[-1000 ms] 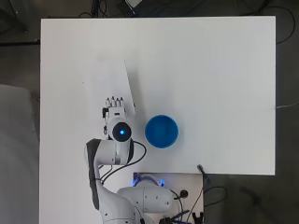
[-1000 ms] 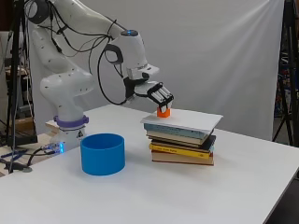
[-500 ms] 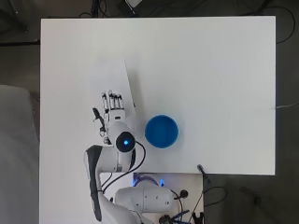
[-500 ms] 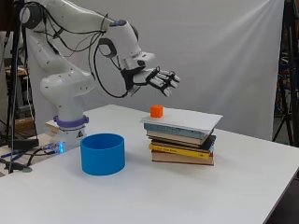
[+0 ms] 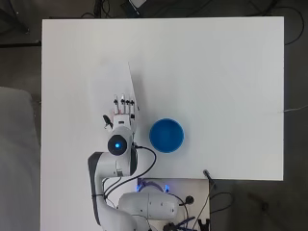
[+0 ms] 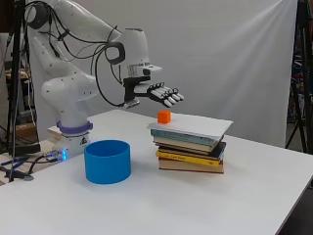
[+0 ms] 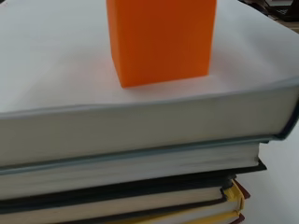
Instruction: Teleoperate dual arm-hand system to pick and place objects
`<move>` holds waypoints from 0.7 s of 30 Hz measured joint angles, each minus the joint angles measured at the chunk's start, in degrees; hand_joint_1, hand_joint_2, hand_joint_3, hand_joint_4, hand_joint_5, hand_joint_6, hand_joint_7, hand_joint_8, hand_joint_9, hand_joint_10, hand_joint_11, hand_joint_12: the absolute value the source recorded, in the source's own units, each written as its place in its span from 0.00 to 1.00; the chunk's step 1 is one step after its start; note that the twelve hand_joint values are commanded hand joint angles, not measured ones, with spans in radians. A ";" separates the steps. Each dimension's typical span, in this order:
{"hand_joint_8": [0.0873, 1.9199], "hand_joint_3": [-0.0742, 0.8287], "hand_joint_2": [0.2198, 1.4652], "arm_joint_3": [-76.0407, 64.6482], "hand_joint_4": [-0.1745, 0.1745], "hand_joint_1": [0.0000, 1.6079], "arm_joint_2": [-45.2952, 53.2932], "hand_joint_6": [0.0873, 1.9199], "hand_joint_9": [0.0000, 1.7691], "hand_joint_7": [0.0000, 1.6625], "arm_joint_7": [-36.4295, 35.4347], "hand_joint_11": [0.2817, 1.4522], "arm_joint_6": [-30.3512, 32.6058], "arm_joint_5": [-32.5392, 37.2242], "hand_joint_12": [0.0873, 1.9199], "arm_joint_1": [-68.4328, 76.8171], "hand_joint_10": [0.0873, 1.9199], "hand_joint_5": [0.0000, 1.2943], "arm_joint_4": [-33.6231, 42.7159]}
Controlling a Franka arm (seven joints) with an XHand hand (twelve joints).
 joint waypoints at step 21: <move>1.00 0.08 0.82 -9.87 0.91 0.57 5.95 0.71 0.78 0.59 -22.46 0.72 -2.78 10.74 1.00 0.01 1.00 0.56 0.74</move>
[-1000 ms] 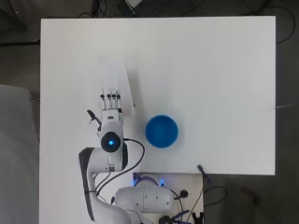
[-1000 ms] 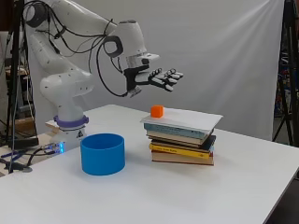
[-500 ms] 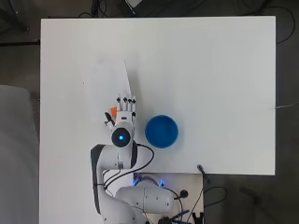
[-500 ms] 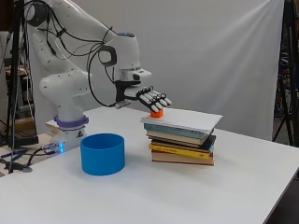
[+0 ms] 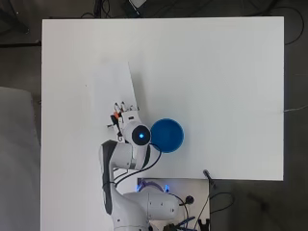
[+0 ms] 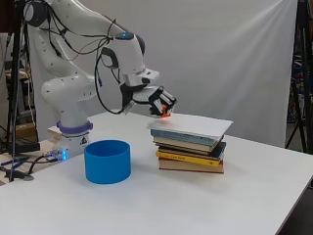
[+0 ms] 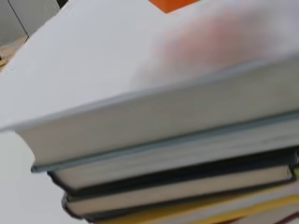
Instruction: Teleoperate dual arm-hand system to pick and place objects
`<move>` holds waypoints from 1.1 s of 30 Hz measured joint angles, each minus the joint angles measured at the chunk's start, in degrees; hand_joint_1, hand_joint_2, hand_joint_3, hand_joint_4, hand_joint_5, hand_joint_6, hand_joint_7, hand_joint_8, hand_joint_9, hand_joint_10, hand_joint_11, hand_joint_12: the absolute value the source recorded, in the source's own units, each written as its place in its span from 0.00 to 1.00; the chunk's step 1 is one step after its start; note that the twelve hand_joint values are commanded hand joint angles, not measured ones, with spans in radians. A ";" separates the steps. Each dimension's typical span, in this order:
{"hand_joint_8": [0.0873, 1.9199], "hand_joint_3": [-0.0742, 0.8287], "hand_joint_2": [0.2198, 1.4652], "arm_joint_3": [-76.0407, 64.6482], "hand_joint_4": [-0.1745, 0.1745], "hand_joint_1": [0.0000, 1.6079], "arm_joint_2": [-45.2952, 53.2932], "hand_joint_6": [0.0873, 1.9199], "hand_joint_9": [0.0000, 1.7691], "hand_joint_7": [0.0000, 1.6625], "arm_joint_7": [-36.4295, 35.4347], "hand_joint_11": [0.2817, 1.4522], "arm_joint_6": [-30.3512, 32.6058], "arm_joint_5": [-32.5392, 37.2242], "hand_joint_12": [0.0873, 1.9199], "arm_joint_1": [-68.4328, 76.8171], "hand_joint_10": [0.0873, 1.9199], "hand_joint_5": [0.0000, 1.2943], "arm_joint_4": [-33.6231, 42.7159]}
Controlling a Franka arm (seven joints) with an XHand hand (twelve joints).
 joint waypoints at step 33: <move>0.82 0.09 0.88 -28.38 0.00 0.71 4.89 0.79 0.57 0.39 10.49 0.39 -0.30 -26.78 0.90 -6.29 1.00 0.45 0.58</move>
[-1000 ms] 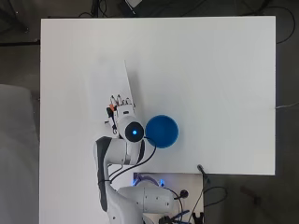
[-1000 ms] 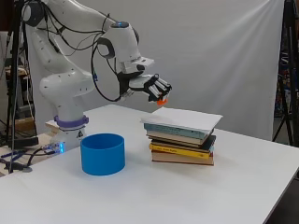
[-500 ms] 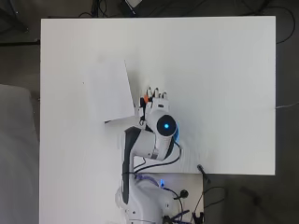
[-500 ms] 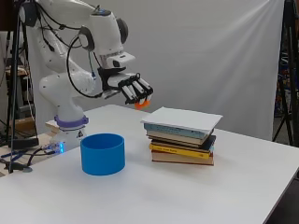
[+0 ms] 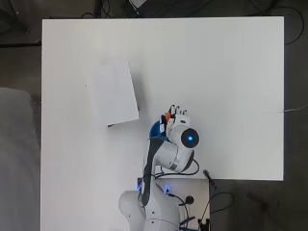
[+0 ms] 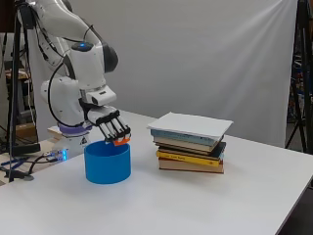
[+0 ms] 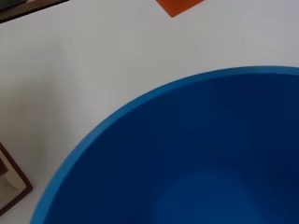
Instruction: Teleoperate dual arm-hand system to pick and place objects
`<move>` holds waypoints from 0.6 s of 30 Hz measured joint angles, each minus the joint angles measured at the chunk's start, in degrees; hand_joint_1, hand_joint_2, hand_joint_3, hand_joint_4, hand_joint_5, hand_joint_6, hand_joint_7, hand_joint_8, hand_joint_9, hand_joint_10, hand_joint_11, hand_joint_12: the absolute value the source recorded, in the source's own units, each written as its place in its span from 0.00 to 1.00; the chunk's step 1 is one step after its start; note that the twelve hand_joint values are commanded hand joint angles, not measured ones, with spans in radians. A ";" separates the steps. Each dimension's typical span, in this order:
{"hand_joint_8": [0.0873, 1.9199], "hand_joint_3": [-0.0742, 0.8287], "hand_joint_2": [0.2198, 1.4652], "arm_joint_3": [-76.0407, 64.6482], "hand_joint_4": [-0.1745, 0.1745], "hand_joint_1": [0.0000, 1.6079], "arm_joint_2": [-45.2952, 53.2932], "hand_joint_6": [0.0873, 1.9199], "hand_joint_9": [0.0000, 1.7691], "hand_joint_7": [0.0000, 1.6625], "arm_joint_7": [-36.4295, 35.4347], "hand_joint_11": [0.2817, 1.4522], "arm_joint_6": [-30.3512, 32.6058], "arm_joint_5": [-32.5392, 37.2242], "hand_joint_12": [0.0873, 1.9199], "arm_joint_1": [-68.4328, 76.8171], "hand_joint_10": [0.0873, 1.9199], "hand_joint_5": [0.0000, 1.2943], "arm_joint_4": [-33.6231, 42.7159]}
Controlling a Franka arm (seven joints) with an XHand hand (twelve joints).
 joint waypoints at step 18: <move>0.00 0.08 0.61 2.56 0.39 0.22 -3.30 0.00 0.10 0.01 1.84 0.11 -6.60 -5.31 0.00 -0.83 0.00 0.01 -3.16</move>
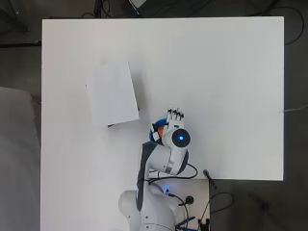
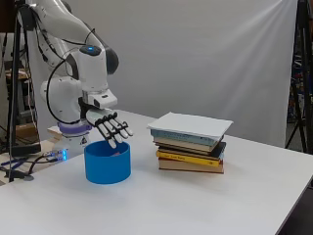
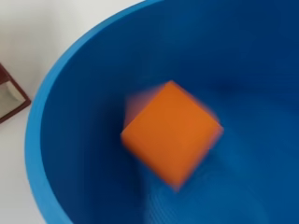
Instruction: Teleoperate dual arm-hand system to pick and place objects
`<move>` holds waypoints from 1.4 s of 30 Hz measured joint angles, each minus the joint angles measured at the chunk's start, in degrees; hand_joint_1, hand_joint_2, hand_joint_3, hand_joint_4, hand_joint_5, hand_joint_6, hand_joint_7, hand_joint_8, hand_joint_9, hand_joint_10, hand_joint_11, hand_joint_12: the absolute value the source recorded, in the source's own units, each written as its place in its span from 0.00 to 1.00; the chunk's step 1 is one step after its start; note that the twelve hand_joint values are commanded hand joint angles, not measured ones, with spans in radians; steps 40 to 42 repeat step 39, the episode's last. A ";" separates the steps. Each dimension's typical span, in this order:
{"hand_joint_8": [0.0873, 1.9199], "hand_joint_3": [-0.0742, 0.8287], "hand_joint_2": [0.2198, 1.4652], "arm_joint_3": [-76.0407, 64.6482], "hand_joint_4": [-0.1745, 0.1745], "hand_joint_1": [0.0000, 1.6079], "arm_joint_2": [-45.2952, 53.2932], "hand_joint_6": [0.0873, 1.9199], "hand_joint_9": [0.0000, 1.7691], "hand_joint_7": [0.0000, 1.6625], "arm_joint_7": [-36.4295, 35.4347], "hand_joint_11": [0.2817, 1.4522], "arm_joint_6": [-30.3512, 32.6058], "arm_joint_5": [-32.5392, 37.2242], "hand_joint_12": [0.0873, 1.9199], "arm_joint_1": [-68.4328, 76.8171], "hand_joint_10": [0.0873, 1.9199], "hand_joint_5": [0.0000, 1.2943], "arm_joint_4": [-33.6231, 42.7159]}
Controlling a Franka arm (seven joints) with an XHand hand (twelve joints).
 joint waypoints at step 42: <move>0.00 0.09 0.62 24.22 0.72 0.19 -8.44 0.00 0.21 0.16 8.66 0.13 -17.05 9.33 0.00 5.47 0.00 0.19 23.53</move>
